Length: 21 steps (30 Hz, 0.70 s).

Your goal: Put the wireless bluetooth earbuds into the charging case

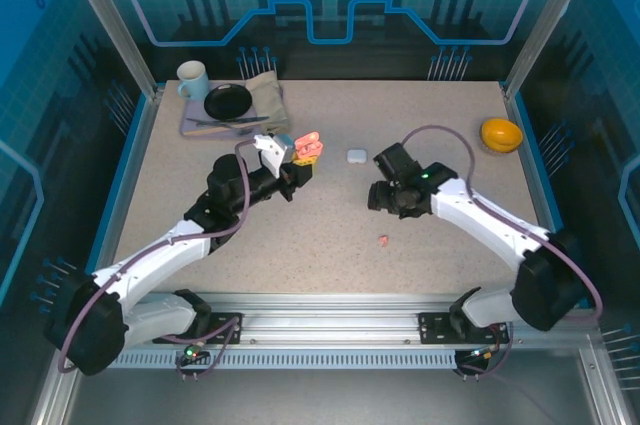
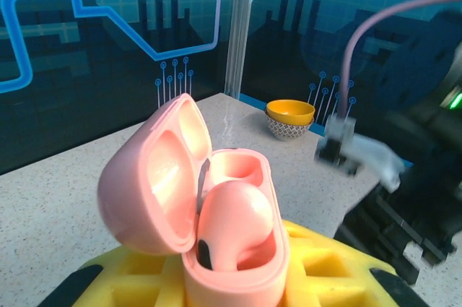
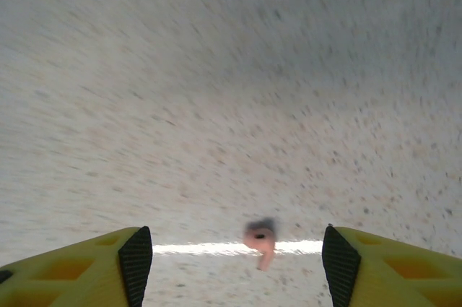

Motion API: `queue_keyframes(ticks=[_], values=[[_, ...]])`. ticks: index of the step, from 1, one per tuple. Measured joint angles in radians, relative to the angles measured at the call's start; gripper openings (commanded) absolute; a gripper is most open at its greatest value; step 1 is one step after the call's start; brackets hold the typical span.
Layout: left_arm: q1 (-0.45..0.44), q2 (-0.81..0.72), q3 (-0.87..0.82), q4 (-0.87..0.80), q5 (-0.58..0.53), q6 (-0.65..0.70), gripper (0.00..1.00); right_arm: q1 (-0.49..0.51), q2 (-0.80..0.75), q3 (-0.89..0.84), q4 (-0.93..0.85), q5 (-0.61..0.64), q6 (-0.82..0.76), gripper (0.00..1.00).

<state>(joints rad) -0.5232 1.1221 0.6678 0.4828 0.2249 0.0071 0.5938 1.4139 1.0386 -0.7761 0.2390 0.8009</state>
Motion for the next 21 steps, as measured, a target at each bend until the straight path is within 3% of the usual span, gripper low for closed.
queue_keyframes(ticks=[21], values=[[0.031, -0.039, -0.03, 0.0, -0.004, -0.001, 0.0, 0.07, 0.304, 0.013, -0.02, -0.013, -0.053, 0.53]])
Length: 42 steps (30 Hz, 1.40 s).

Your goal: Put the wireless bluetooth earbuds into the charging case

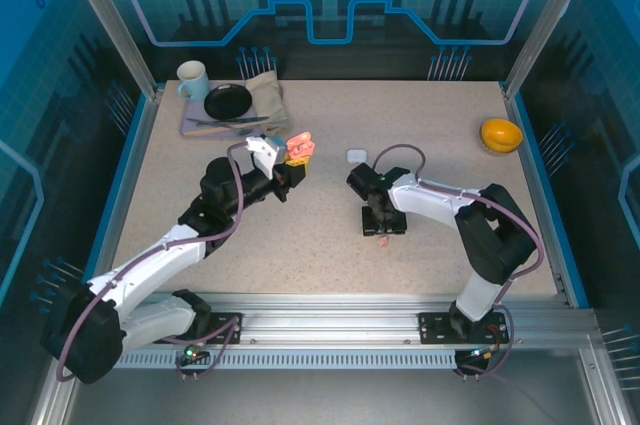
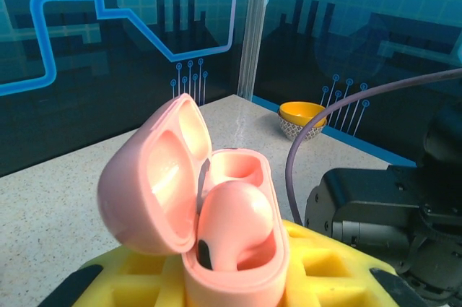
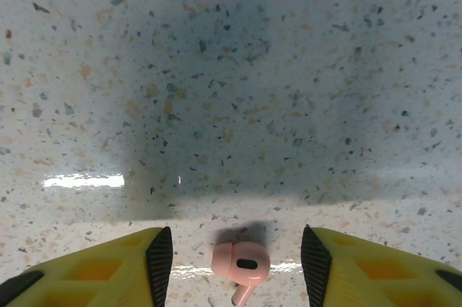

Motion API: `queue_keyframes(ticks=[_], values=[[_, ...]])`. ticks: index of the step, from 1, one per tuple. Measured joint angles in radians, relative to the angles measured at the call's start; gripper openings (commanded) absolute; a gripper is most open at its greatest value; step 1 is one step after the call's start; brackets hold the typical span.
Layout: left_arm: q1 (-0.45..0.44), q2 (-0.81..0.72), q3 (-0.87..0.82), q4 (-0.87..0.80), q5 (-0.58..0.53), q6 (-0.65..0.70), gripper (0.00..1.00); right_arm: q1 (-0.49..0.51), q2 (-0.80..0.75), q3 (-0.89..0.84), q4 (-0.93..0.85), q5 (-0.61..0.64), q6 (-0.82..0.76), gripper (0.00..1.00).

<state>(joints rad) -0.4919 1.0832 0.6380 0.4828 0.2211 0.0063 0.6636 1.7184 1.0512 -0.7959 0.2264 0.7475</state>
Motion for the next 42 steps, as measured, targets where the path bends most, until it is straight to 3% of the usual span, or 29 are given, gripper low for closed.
queue_keyframes(ticks=[13, 33, 42], values=[[0.005, -0.005, -0.001, 0.001, 0.0, -0.004, 0.0, 0.012, 0.003, -0.016, 0.0, 0.003, 0.009, 0.51], [0.005, -0.005, -0.002, 0.001, 0.0, -0.005, 0.0, 0.012, 0.003, -0.047, 0.003, 0.017, 0.028, 0.38], [0.005, -0.005, -0.002, 0.001, 0.0, -0.005, 0.0, 0.012, 0.003, -0.051, 0.011, 0.016, 0.035, 0.36]])
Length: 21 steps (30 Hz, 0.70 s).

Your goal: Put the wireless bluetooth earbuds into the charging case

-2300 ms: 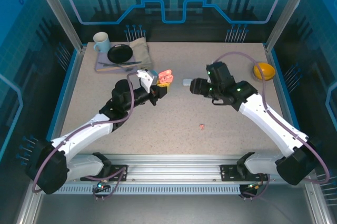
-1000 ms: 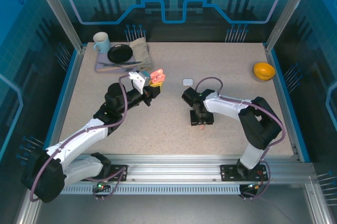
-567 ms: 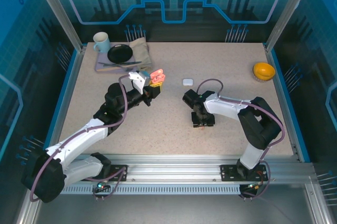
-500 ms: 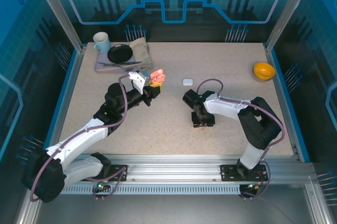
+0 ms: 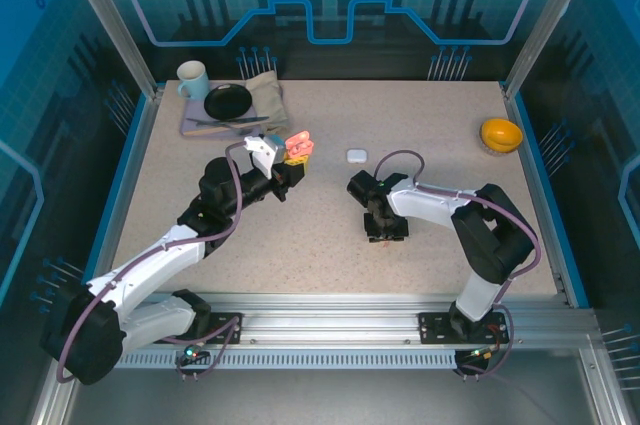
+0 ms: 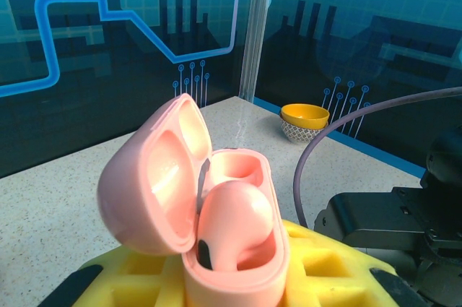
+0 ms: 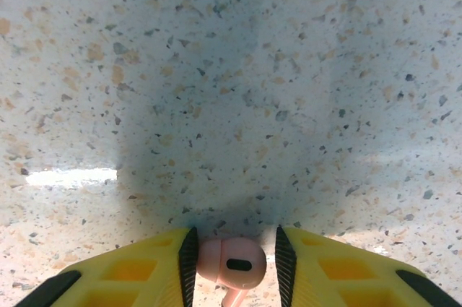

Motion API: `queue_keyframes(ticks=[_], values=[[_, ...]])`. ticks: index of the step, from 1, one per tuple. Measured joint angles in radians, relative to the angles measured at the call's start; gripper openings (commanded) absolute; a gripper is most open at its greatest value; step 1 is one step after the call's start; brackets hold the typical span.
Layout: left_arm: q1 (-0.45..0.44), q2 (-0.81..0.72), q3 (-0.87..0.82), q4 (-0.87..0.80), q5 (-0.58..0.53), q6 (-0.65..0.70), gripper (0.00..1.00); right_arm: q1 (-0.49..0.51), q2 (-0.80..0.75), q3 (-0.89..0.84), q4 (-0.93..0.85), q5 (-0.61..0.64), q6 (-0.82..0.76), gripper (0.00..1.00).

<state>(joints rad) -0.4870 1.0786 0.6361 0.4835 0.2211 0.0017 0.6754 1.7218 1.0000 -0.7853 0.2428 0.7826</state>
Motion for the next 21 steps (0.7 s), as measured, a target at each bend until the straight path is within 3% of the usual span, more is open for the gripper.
queue_keyframes(ticks=[10, 21], values=[[0.0, 0.0, 0.0, 0.0, 0.0, -0.002, 0.0, 0.0, -0.014, -0.02, 0.021, -0.008, 0.015, 0.35], [0.0, 0.0, 0.0, 0.0, 0.0, -0.002, 0.0, 0.0, -0.026, -0.03, 0.037, -0.014, 0.029, 0.24]])
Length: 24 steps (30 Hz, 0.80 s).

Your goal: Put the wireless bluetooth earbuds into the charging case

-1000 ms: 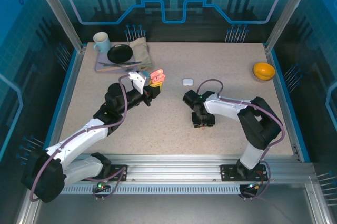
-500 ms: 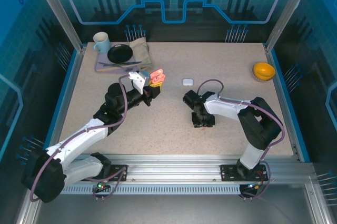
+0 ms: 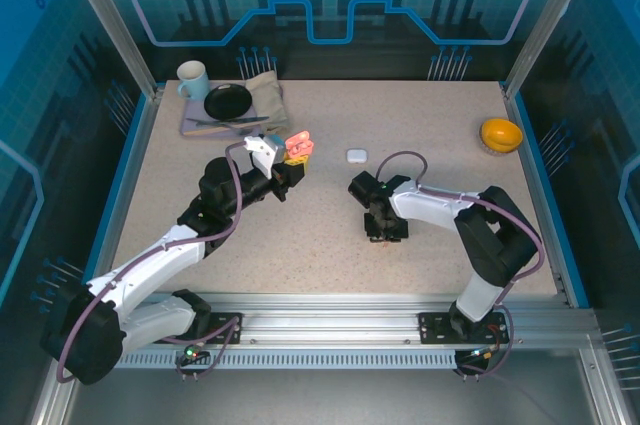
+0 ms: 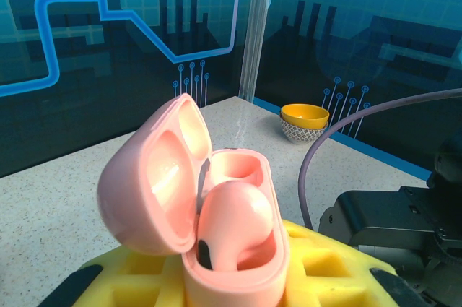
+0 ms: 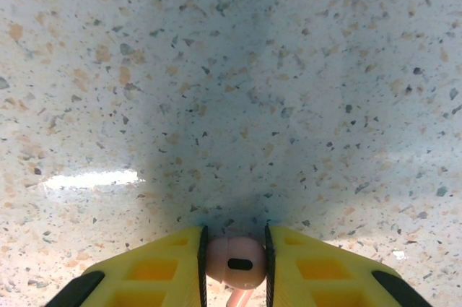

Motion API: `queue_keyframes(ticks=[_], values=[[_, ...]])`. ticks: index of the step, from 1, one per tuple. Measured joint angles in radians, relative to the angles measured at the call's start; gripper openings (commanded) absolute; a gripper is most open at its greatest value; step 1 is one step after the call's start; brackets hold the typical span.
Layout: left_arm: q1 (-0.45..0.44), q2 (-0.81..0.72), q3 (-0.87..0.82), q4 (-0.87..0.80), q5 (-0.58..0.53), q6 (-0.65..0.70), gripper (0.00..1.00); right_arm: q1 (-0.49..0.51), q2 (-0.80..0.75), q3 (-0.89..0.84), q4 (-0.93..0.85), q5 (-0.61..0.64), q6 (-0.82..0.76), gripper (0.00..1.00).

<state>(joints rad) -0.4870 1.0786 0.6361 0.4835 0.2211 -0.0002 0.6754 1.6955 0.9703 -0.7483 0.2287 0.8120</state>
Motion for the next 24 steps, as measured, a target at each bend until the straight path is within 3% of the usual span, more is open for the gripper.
queue_keyframes(ticks=[6, 15, 24], values=[[0.0, 0.0, 0.0, 0.0, 0.0, 0.0, 0.0, 0.0, -0.047, -0.017, -0.012, 0.006, 0.0, 0.24], [0.0, -0.004, -0.012, -0.005, 0.002, 0.0, 0.0, 0.0, -0.252, 0.019, -0.01, 0.033, -0.017, 0.26], [0.0, -0.009, -0.012, -0.008, 0.065, -0.001, 0.0, -0.001, -0.446, 0.226, 0.124, 0.068, -0.125, 0.27]])
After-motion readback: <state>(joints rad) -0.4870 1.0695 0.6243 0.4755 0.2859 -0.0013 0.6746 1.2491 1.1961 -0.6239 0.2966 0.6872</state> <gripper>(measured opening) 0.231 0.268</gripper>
